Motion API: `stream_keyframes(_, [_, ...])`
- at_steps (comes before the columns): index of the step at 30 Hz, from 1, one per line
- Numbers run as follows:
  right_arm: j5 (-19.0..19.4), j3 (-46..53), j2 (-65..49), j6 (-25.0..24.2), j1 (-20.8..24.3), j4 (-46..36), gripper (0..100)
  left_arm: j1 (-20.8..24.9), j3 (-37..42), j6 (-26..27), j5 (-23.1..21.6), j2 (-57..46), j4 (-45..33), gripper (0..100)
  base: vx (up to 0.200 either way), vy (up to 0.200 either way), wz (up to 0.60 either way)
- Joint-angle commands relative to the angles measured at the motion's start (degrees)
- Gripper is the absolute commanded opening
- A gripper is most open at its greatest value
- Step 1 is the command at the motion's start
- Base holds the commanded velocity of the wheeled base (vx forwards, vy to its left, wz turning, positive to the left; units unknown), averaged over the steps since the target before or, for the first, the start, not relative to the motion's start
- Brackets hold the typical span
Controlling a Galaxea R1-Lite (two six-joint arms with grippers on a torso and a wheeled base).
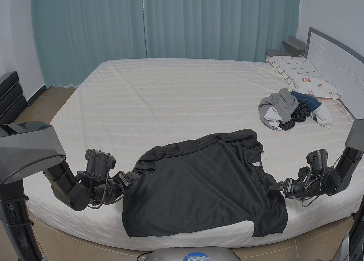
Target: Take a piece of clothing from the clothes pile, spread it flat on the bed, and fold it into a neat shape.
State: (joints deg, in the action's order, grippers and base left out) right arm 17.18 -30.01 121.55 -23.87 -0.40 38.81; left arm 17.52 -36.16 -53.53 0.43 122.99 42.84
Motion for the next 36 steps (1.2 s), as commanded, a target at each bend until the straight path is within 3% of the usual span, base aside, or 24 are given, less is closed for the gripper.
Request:
stream_keyframes(1, [-0.21, 0.66, 3.96, -0.04, 0.75, 1.97, 0, -0.55, -0.67, -0.08, 0.01, 1.73, 0.14, 100, 0.000, 0.000, 0.00])
stream_keyframes(11, [-0.39, 6.02, -0.53, 1.46, -2.15, 2.58, 0, -1.35, -0.67, -0.08, 0.10, 2.52, 0.58, 100, 0.000, 0.000, 0.00])
stream_keyframes(19, [-0.57, 7.86, -2.64, 7.70, -2.94, -4.19, 0, -1.70, -0.67, 0.00, 0.19, 2.52, 0.58, 100, 0.000, 0.000, 0.00])
stream_keyframes(23, [-0.92, 7.51, -2.20, 8.05, -2.50, -4.54, 0, -1.96, -0.93, 0.00, 0.19, 2.52, 0.58, 100, 0.000, 0.000, 0.00])
stream_keyframes(24, [-0.92, 7.43, -2.28, 7.96, -2.50, -4.27, 100, -2.14, -0.84, 0.00, 0.19, 2.43, 0.76, 100, 0.000, 0.000, 0.00])
stream_keyframes(30, [-0.21, 5.05, -6.94, 5.76, -4.52, -3.66, 100, -3.02, -0.84, -0.08, 0.10, 2.60, 2.78, 100, 0.000, 0.000, 0.00])
stream_keyframes(34, [-0.04, 2.06, -7.38, -0.04, -4.70, -3.48, 100, -3.46, -1.46, -0.17, 0.01, 2.60, 2.78, 100, 0.000, 0.000, 0.00])
stream_keyframes(36, [-0.04, -1.89, -4.92, -6.37, -4.70, -3.48, 100, -3.54, -2.69, -1.40, -0.25, 3.40, 2.78, 100, 0.000, 0.000, 0.00])
